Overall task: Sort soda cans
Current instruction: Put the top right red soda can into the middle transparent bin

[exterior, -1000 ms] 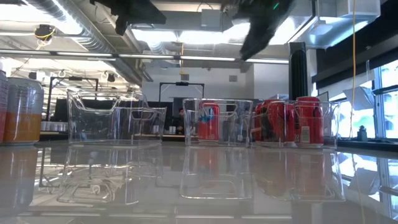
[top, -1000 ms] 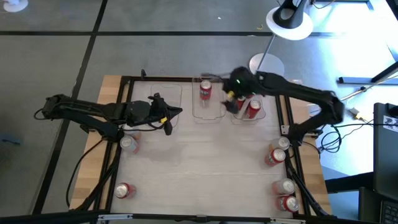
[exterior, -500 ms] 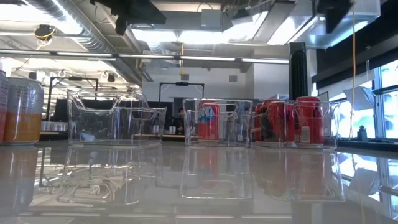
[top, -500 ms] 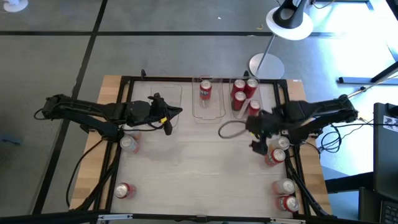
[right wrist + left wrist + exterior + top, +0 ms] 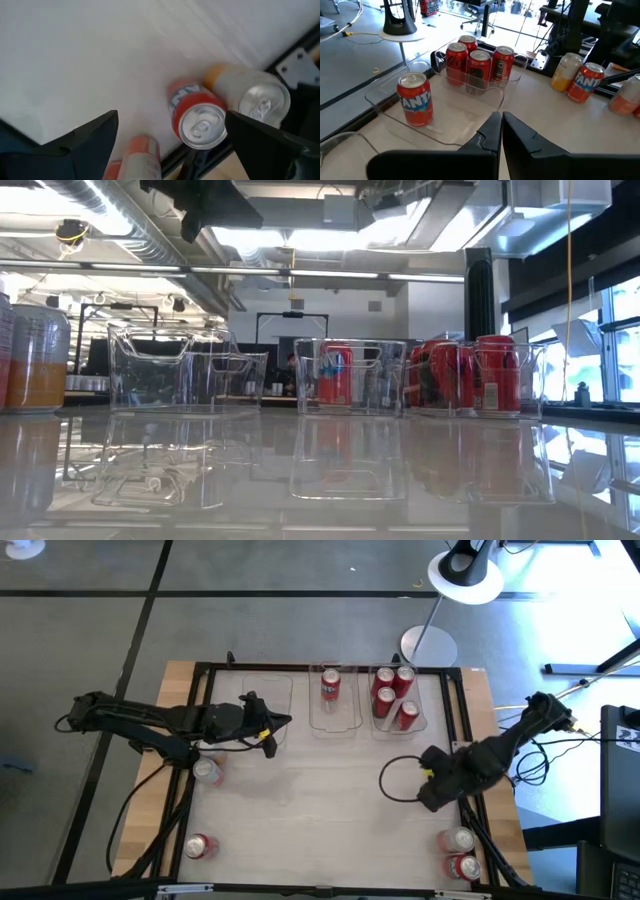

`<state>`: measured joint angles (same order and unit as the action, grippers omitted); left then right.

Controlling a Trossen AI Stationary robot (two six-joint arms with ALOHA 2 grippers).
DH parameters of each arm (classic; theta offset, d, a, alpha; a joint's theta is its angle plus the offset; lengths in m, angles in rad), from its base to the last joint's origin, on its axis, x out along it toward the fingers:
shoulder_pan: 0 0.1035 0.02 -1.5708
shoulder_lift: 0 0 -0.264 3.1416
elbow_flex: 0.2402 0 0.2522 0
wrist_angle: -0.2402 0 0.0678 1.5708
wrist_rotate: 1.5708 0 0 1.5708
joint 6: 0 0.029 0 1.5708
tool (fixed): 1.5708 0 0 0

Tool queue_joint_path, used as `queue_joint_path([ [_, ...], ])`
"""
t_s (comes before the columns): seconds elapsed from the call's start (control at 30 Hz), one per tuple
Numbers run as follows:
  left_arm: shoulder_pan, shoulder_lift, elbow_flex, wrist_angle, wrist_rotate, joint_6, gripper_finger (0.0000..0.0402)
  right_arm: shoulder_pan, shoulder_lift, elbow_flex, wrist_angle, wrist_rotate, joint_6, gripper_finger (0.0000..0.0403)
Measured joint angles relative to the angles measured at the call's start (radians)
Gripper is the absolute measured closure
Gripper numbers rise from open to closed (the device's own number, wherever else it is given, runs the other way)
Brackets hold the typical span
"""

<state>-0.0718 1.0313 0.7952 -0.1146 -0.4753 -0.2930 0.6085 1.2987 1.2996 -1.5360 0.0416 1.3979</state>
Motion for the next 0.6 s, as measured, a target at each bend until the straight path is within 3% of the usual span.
queue_joint_path([
  [0.23, 0.001, 0.000, 0.000, 0.000, 0.000, 0.004, 0.0394, 0.007, 0.000, -0.077, -0.002, -0.070, 0.118, 0.0038],
  [0.6, 0.001, 0.000, 0.000, -0.002, 0.000, 0.004, 0.0394, 0.006, 0.000, -0.228, 0.033, -0.194, 0.142, 0.0038],
])
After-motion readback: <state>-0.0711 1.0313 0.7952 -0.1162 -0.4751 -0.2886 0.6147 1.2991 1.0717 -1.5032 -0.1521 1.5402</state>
